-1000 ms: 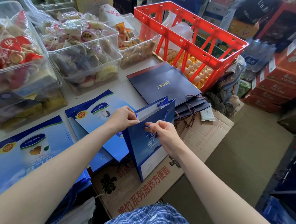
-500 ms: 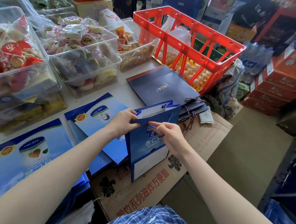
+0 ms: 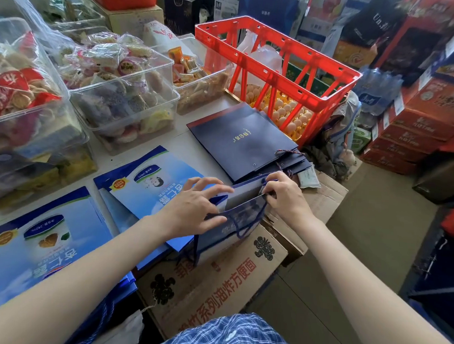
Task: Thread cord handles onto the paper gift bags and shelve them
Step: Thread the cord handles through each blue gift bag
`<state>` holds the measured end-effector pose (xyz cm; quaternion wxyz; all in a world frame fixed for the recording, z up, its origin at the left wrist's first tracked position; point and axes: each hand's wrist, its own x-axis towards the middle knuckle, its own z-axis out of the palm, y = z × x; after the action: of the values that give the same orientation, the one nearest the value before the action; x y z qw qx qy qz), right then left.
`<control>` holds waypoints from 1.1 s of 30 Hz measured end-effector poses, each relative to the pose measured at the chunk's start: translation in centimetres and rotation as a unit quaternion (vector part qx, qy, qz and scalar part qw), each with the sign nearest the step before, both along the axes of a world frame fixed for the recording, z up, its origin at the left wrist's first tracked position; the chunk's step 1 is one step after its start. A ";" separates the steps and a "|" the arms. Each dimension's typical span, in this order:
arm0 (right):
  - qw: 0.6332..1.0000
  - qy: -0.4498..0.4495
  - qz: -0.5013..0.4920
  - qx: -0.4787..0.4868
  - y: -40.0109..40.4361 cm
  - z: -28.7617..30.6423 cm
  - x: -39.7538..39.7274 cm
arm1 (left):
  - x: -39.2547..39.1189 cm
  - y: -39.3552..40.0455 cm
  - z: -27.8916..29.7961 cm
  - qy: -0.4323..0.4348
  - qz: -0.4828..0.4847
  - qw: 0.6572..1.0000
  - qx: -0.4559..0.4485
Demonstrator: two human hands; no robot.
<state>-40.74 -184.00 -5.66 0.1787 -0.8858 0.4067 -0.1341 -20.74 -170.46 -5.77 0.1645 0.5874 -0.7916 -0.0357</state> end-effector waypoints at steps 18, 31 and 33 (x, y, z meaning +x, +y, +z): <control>0.980 -0.165 0.067 0.086 4.3 -0.6 -3.6 | -6.2 -4.9 -0.3 0.089 0.137 0.953 0.254; 0.984 -0.130 0.065 0.105 3.0 -0.8 -3.8 | -5.5 -4.3 0.2 0.290 0.138 0.924 0.209; 0.982 -0.137 0.034 0.122 2.8 -0.5 -3.6 | -5.3 -4.3 0.6 0.333 0.134 0.905 0.229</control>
<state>-44.38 -181.16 -6.15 0.3440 -0.8437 0.3618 -0.1973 -26.00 -174.80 -5.16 0.2822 0.6635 -0.5746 -0.3872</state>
